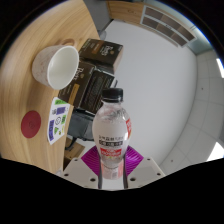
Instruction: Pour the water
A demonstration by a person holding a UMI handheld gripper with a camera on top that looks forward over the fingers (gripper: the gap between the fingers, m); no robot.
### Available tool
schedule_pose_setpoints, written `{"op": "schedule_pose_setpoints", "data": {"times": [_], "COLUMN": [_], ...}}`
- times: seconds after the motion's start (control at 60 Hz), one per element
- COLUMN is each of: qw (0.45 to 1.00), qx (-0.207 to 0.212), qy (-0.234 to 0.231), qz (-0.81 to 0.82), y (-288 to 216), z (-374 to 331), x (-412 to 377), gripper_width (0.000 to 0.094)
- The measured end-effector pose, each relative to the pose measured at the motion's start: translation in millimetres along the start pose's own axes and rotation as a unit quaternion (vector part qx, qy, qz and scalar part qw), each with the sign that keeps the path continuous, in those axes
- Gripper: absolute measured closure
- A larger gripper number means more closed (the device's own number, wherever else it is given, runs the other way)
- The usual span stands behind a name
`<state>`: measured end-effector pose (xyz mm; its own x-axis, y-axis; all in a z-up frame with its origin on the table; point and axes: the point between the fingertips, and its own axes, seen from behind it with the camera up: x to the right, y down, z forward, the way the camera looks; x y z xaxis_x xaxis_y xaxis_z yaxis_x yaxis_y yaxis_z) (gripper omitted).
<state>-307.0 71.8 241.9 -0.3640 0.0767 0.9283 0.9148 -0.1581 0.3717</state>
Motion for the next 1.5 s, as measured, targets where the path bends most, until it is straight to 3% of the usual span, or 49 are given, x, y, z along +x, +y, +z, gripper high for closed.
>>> {"op": "schedule_pose_setpoints", "data": {"times": [0.117,0.283,0.4,0.533,0.667,0.783,0.983,1.417,1.5], "qw": [0.993,0.987,0.995,0.990,0.923,0.822,0.655,0.563,0.559], "qx": [0.019,0.019,0.023,0.035,0.063,0.080,0.097,0.055,0.071], "qy": [0.012,-0.018,-0.024,-0.064,-0.094,-0.126,-0.214,-0.285,-0.260], "qz": [-0.117,-0.156,-0.098,0.119,0.368,0.549,0.719,0.774,0.784], "y": [-37,-49,-43,-28,-7,8,-5,-50,-46], "z": [6,10,9,5,-4,-12,-17,-11,-13], "x": [-16,-43,-37,-19,16,30,-24,-170,-165], "gripper_width": [0.0660,0.0658,0.0657,0.0656,0.0654,0.0653,0.0654,0.0647,0.0635]}}
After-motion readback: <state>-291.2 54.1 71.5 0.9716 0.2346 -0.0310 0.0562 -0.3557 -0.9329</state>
